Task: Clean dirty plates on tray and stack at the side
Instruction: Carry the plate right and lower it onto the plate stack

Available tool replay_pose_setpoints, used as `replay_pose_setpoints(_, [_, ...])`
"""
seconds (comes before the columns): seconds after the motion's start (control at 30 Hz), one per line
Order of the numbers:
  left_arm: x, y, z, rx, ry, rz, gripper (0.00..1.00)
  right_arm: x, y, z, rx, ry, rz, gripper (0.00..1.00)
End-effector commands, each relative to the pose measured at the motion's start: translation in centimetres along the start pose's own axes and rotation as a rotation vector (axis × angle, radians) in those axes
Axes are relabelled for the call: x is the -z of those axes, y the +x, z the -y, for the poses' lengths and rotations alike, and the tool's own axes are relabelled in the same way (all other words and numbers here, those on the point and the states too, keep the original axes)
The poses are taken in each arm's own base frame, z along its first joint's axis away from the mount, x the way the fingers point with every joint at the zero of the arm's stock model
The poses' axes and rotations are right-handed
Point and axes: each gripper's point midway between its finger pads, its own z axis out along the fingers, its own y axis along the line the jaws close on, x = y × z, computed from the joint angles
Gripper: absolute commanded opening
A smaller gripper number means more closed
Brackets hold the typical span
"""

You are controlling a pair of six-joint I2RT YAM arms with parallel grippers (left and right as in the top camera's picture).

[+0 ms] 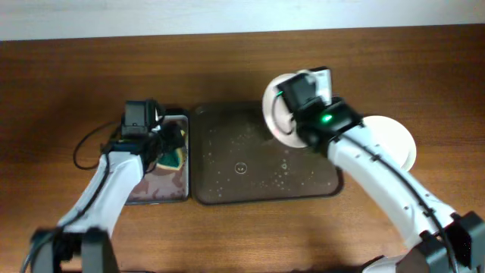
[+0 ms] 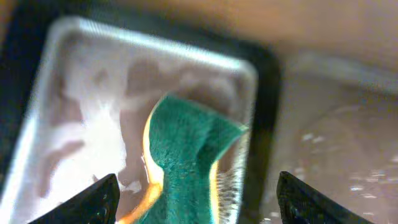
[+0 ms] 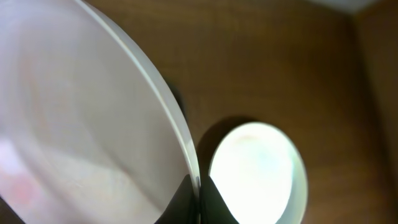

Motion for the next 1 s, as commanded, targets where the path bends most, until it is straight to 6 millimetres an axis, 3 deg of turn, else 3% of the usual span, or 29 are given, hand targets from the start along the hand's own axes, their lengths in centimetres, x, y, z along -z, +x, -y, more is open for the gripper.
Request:
replay_pose_setpoints(0.0, [2.8,-1.8,0.2,-0.011,0.010,0.066,0.82,-1.7,0.1,2.5,-0.183,-0.108,-0.080,0.04])
replay_pose_setpoints(0.1, [2.6,-0.2,-0.4,-0.011,-0.012,-0.002,1.00,-3.9,1.2,6.4,-0.324,-0.120,-0.157,0.04])
replay_pose_setpoints(0.2, [2.6,1.0,-0.8,-0.012,-0.032,-0.047,1.00,-5.5,2.7,10.5,-0.446,-0.098,-0.220,0.04])
replay_pose_setpoints(0.23, [2.6,1.1,-0.9,-0.012,-0.037,-0.052,1.00,-6.2,3.9,13.1,-0.531,-0.066,-0.257,0.04])
replay_pose_setpoints(0.3, [2.6,1.2,-0.9,-0.012,-0.037,-0.054,1.00,-7.0,5.9,16.0,-0.627,-0.025,-0.311,0.04])
replay_pose_setpoints(0.47, [2.6,1.1,-0.9,-0.012,-0.037,-0.053,1.00,-9.0,11.2,20.7,-0.794,0.032,-0.443,0.04])
replay_pose_setpoints(0.57, [2.6,1.1,-0.9,-0.012,-0.038,-0.053,1.00,-10.1,13.6,21.2,-0.851,0.013,-0.510,0.04])
replay_pose_setpoints(0.77, [2.6,1.1,-0.9,-0.012,-0.038,-0.053,1.00,-11.0,15.1,19.7,-0.861,-0.039,-0.577,0.04])
replay_pose_setpoints(0.87, [2.6,1.1,-1.0,-0.012,-0.041,-0.052,1.00,-11.0,14.4,18.9,-0.846,-0.103,-0.561,0.04])
replay_pose_setpoints(0.97, [2.6,1.1,-1.0,-0.012,-0.041,-0.052,1.00,-10.6,11.8,17.9,-0.791,-0.239,-0.476,0.04])
